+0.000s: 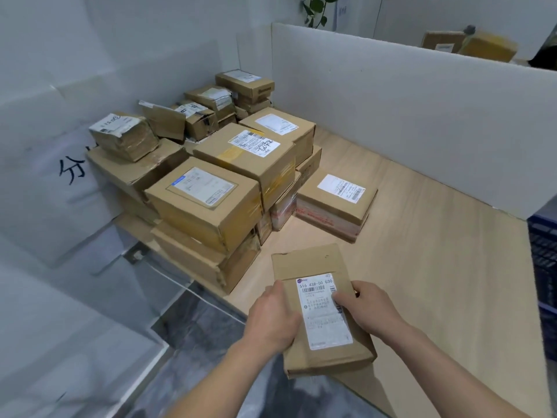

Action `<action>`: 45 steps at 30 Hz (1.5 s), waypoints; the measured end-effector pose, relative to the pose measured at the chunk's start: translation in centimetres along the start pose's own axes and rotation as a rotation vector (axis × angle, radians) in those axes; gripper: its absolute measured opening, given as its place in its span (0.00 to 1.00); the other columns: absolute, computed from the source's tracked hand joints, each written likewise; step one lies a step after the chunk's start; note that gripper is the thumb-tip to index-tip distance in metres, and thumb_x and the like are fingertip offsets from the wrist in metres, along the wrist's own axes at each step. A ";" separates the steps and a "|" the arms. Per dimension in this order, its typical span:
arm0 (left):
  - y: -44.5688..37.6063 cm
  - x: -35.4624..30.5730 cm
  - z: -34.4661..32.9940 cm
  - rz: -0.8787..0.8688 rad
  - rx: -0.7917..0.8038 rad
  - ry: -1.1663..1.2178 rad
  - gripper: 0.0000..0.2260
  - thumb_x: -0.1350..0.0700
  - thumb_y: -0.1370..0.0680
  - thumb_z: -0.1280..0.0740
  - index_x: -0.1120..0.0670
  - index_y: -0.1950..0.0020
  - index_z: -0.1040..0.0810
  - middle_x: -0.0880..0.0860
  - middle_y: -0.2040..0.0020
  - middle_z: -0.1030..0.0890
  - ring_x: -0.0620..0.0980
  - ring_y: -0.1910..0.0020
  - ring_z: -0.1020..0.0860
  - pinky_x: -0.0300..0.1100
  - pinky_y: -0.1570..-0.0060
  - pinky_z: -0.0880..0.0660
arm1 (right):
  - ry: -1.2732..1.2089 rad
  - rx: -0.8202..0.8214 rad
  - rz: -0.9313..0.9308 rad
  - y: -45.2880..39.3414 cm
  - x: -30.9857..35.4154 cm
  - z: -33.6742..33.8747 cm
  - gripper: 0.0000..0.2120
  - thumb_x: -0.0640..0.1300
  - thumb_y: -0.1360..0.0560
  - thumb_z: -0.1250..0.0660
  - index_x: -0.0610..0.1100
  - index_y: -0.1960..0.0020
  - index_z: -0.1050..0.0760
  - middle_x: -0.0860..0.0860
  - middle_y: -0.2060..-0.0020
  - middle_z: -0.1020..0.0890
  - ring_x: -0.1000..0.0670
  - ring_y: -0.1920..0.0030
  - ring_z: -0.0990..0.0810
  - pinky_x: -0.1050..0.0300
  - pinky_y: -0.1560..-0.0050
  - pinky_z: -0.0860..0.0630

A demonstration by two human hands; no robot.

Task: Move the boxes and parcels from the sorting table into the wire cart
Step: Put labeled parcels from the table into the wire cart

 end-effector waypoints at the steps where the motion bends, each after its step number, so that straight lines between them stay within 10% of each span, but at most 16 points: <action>1: 0.2 0.3 -0.4 0.030 0.001 0.003 0.18 0.46 0.22 0.34 0.49 0.35 0.29 0.52 0.41 0.20 0.54 0.45 0.21 0.46 0.48 0.25 | -0.004 0.023 0.004 -0.2 -0.4 -0.3 0.10 0.54 0.23 0.33 0.51 0.47 0.17 0.55 0.53 0.15 0.54 0.53 0.18 0.53 0.51 0.22; 13: 2.6 0.6 -2.9 0.297 -0.101 0.129 0.15 0.47 0.22 0.35 0.49 0.37 0.30 0.49 0.46 0.18 0.53 0.49 0.20 0.47 0.51 0.23 | -0.208 0.244 0.007 -2.6 -3.8 -1.3 0.18 0.55 0.19 0.37 0.48 0.63 0.21 0.57 0.70 0.20 0.51 0.66 0.24 0.54 0.61 0.28; 20: 4.5 2.1 -5.3 0.438 -0.150 0.223 0.17 0.54 0.20 0.38 0.49 0.31 0.28 0.50 0.43 0.18 0.50 0.48 0.20 0.46 0.48 0.21 | -0.248 0.371 -0.026 -2.2 -4.7 -2.5 0.22 0.57 0.16 0.43 0.46 0.55 0.17 0.55 0.64 0.14 0.54 0.66 0.20 0.58 0.64 0.28; 33: 10.9 6.8 -6.3 0.649 -0.227 0.538 0.11 0.57 0.21 0.36 0.48 0.39 0.25 0.48 0.48 0.18 0.50 0.49 0.19 0.51 0.48 0.20 | -0.445 0.663 0.015 0.2 -3.5 -8.1 0.23 0.62 0.24 0.38 0.52 0.34 0.22 0.51 0.42 0.14 0.48 0.42 0.15 0.40 0.34 0.24; 45: 20.3 15.2 -0.6 0.687 -0.346 0.700 0.14 0.61 0.21 0.35 0.41 0.45 0.23 0.51 0.60 0.15 0.53 0.58 0.15 0.50 0.60 0.19 | -0.302 0.836 0.126 6.3 4.6 -16.0 0.31 0.50 0.36 0.30 0.44 0.34 0.31 0.45 0.52 0.17 0.60 0.69 0.18 0.67 0.72 0.27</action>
Point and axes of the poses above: each hand's wrist, its own y-axis away from the middle knuckle, its own z-axis out of the back of the hand, x = y × z, the point moved 6 cm from there along -y, towards the middle knuckle
